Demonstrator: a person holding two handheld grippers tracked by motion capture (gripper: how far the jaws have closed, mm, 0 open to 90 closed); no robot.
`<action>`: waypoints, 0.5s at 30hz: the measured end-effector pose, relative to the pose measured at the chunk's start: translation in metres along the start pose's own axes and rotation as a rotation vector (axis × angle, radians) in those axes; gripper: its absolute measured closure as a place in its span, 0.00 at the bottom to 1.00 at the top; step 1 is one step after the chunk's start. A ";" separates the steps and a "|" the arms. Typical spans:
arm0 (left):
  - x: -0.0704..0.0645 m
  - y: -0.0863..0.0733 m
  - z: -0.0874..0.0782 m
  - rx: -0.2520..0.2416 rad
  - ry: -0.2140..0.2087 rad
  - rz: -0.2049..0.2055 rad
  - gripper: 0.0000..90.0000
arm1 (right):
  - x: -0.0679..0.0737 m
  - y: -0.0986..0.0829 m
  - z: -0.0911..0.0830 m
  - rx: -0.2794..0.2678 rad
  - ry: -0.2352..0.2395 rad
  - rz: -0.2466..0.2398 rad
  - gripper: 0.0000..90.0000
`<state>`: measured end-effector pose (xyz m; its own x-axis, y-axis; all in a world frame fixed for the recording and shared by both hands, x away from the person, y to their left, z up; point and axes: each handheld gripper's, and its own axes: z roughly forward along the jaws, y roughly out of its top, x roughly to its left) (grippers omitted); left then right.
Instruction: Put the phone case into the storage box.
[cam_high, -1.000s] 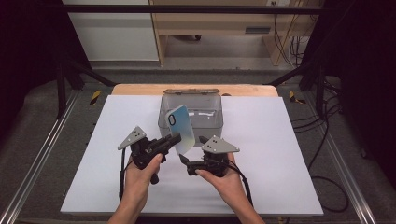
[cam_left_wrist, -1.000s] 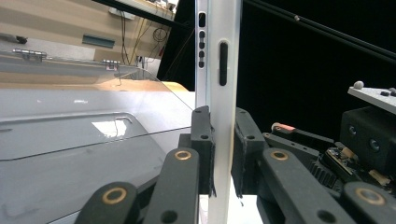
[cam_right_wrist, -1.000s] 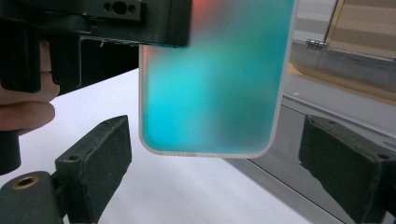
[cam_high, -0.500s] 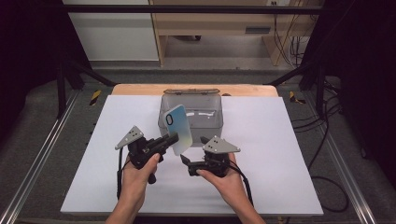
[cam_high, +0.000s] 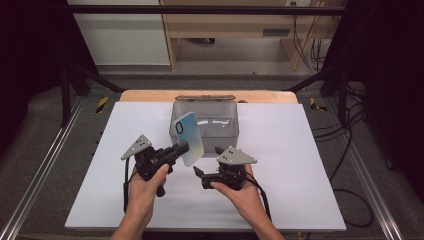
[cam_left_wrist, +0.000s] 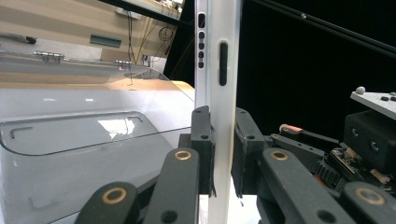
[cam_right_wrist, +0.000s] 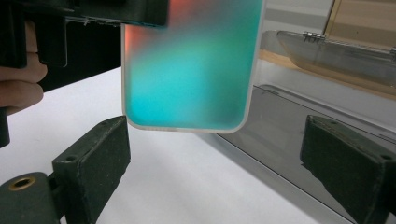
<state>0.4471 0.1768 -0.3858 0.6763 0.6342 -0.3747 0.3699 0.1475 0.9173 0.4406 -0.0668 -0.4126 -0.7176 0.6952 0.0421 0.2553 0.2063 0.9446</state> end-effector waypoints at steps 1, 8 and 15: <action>0.000 0.000 0.000 -0.001 -0.001 0.000 0.90 | 0.000 0.000 0.000 0.001 -0.001 -0.002 0.10; 0.001 0.001 -0.001 0.001 0.003 -0.003 0.90 | -0.002 -0.001 0.000 0.009 -0.011 -0.014 0.09; 0.003 0.001 -0.003 0.004 0.012 -0.005 0.90 | -0.003 -0.002 -0.001 0.013 -0.016 -0.015 0.09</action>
<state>0.4481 0.1809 -0.3854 0.6672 0.6422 -0.3772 0.3756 0.1473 0.9150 0.4415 -0.0699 -0.4145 -0.7111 0.7027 0.0231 0.2531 0.2252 0.9409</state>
